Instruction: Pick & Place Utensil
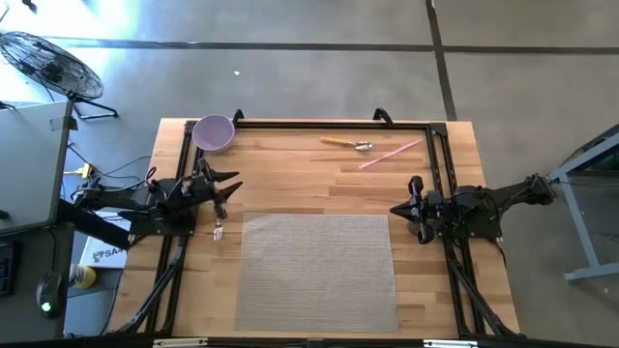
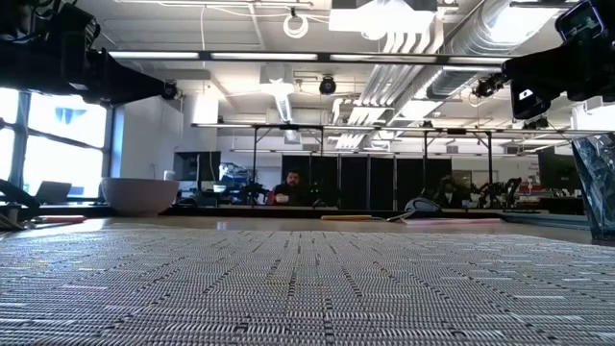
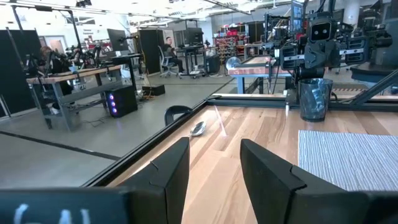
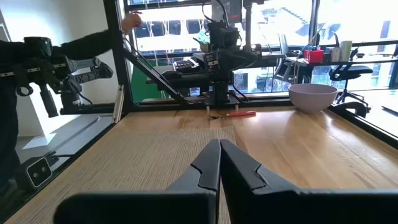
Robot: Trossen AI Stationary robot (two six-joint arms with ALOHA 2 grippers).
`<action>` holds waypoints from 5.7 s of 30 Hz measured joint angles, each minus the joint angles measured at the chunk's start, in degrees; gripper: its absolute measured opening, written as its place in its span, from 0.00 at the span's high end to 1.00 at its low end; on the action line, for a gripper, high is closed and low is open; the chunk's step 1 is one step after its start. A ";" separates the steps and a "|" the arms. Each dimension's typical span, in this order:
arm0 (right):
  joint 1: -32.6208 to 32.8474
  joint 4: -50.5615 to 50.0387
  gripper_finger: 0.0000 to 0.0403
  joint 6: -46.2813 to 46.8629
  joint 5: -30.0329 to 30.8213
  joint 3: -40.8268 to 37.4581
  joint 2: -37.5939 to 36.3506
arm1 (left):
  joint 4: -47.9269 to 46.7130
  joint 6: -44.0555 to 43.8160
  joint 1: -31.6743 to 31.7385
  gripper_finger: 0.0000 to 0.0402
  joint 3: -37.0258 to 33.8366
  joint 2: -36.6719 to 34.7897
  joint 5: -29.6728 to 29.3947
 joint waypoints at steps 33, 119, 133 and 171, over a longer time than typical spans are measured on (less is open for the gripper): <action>0.01 0.00 0.99 0.00 0.00 0.00 0.00 | 1.65 -0.26 0.00 0.65 0.45 0.03 0.11; -0.01 0.00 1.00 0.00 0.02 0.01 -0.02 | -14.63 -23.31 57.77 0.71 30.93 69.77 14.55; 0.01 0.00 1.00 0.01 0.01 0.01 -0.01 | -18.40 -17.94 57.60 0.95 35.24 69.59 20.33; 0.00 -0.02 1.00 0.00 0.01 0.00 0.00 | -36.55 -11.75 -9.51 0.99 68.07 92.46 18.57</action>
